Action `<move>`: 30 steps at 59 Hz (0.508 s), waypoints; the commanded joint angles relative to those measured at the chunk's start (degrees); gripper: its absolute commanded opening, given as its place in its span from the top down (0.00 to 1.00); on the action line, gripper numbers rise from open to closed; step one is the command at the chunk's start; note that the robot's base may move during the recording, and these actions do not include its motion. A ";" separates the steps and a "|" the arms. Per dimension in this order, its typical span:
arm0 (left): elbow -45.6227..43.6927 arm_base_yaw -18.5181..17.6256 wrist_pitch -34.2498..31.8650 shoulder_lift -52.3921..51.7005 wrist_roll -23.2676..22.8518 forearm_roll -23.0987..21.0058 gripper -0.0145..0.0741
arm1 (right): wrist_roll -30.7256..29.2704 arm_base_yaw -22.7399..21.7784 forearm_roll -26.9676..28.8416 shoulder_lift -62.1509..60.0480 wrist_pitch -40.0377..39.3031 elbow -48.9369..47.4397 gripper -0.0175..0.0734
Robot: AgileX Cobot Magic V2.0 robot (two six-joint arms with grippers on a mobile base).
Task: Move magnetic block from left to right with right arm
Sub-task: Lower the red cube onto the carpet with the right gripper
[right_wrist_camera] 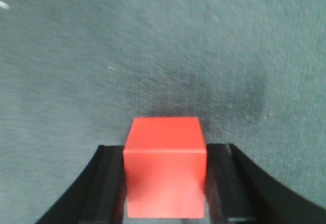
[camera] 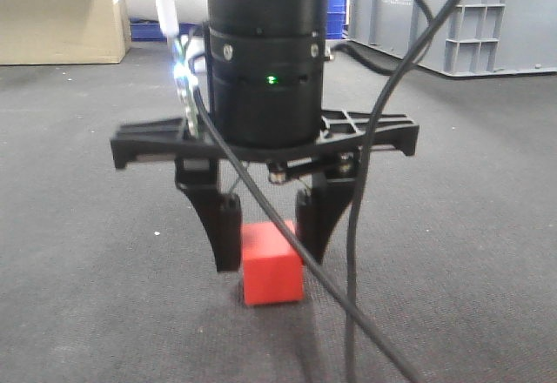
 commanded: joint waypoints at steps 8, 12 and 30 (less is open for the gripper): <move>0.44 -0.01 -5.16 -0.67 -0.25 0.00 0.97 | 0.09 0.00 3.22 -2.54 -0.54 -1.95 0.60; 0.44 -0.01 -5.16 -0.67 -0.25 0.00 0.97 | 0.09 -0.06 4.18 -2.54 -0.54 -1.95 0.60; 0.44 -0.01 -5.16 -0.67 -0.25 0.00 0.97 | 0.32 -0.31 3.85 -2.54 -0.26 -1.95 0.59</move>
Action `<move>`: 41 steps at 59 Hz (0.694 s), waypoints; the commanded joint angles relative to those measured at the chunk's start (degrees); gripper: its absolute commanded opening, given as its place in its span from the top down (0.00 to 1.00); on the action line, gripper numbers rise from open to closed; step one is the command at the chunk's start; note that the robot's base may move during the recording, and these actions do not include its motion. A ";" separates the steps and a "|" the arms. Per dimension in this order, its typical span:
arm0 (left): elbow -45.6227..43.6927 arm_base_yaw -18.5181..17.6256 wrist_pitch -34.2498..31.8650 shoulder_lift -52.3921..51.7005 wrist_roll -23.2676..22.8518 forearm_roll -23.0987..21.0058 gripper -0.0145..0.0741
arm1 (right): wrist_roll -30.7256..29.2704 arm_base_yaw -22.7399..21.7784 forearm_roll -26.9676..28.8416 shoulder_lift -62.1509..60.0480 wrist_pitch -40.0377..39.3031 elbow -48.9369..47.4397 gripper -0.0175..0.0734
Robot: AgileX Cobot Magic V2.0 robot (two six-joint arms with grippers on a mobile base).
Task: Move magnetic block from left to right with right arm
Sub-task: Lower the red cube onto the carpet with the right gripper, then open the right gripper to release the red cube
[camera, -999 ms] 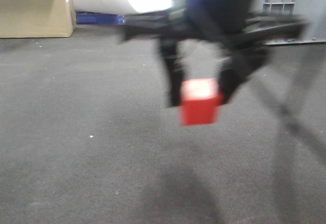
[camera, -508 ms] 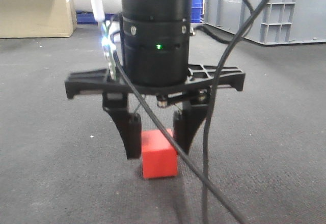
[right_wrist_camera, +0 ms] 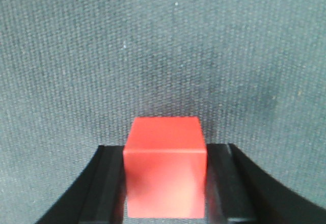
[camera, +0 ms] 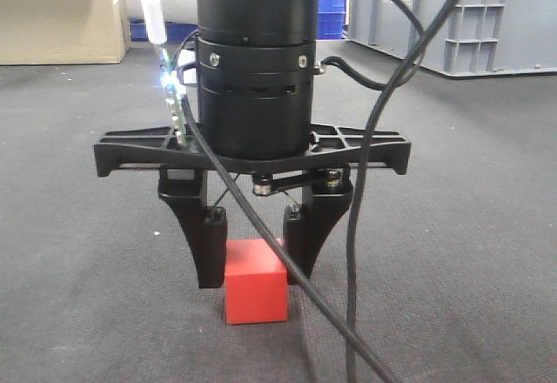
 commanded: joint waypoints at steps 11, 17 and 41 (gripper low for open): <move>0.44 -0.01 -5.16 -0.67 -0.25 0.00 0.97 | 0.15 -0.31 -0.21 -2.90 -0.32 -1.82 0.34; 0.44 -0.01 -5.16 -0.67 -0.25 0.00 0.97 | 0.51 -0.31 -0.58 -2.90 0.16 -1.82 0.09; 0.44 -0.01 -5.16 -0.67 -0.25 0.00 0.97 | 0.51 -0.31 -0.48 -6.32 0.21 -1.82 0.12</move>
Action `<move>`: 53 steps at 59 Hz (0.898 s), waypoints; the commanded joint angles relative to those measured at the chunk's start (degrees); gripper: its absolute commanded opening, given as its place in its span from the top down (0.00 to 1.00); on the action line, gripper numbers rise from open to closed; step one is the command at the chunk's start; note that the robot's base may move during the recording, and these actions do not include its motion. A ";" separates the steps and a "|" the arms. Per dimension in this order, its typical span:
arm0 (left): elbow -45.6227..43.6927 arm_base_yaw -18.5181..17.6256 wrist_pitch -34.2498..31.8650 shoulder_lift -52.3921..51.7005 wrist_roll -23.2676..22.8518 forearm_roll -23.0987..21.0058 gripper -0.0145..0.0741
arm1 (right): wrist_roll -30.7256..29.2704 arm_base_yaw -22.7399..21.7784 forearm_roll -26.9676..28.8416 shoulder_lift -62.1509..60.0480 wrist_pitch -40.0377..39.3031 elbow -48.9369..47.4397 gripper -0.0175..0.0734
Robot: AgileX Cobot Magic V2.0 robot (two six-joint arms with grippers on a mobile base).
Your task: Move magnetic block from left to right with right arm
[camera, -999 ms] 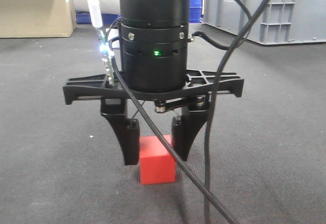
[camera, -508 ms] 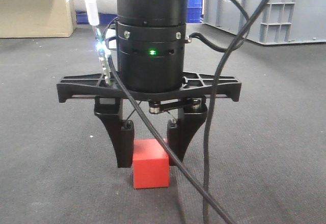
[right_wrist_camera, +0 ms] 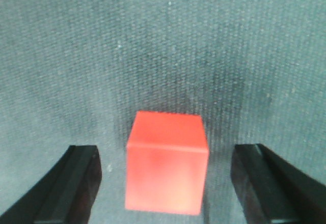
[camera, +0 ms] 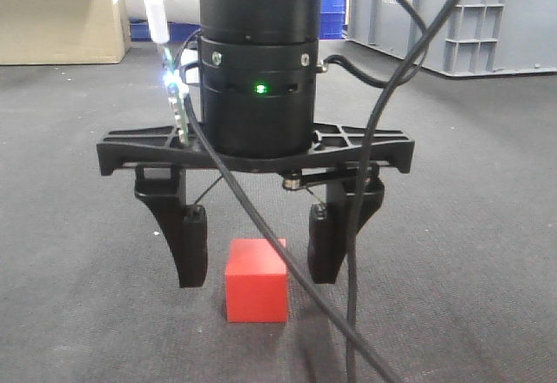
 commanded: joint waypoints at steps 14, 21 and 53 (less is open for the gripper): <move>0.44 -0.01 -5.16 -0.67 -0.25 0.00 0.97 | -1.31 -0.43 -1.88 -11.71 -0.09 -1.31 0.16; 0.44 -0.01 -5.16 -0.67 -0.25 0.00 0.97 | -2.95 -1.85 -1.94 -14.72 -0.16 0.41 0.32; 0.44 -0.01 -5.16 -0.67 -0.25 0.00 0.97 | -34.98 -20.42 -1.29 -33.71 -13.25 18.08 0.75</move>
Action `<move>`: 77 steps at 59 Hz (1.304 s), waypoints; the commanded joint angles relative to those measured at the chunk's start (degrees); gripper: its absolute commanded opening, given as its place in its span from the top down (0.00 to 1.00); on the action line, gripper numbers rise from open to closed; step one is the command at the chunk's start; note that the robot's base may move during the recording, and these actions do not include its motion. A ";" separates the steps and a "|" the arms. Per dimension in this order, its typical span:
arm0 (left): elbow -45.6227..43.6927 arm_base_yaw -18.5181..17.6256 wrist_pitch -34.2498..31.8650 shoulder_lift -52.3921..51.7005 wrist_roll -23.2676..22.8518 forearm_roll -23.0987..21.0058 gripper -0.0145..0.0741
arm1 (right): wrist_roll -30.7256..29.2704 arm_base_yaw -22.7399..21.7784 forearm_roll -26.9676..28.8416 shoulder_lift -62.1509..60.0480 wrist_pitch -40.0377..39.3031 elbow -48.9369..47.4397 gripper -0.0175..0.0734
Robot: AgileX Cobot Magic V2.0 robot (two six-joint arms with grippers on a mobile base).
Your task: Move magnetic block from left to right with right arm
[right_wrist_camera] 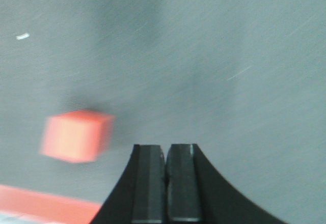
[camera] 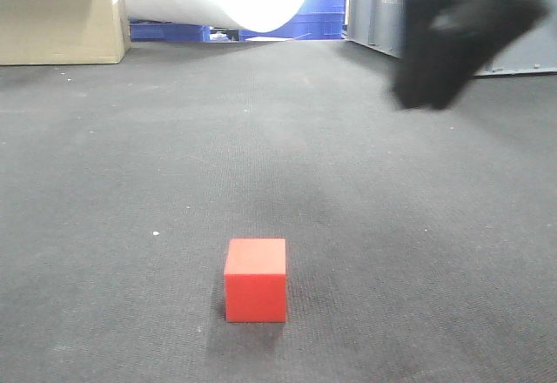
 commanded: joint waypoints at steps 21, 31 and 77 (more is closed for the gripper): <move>0.44 -0.01 -5.16 -0.67 -0.25 0.00 0.97 | -23.01 -18.76 7.21 -21.73 -41.96 20.99 0.75; 0.44 -0.01 -5.16 -0.67 -0.25 0.00 0.97 | -23.01 -23.76 7.16 -28.42 -58.85 30.70 0.75; 0.44 -0.01 -5.16 -0.67 -0.25 0.00 0.97 | -23.01 -26.17 6.88 -53.56 -68.46 49.00 0.75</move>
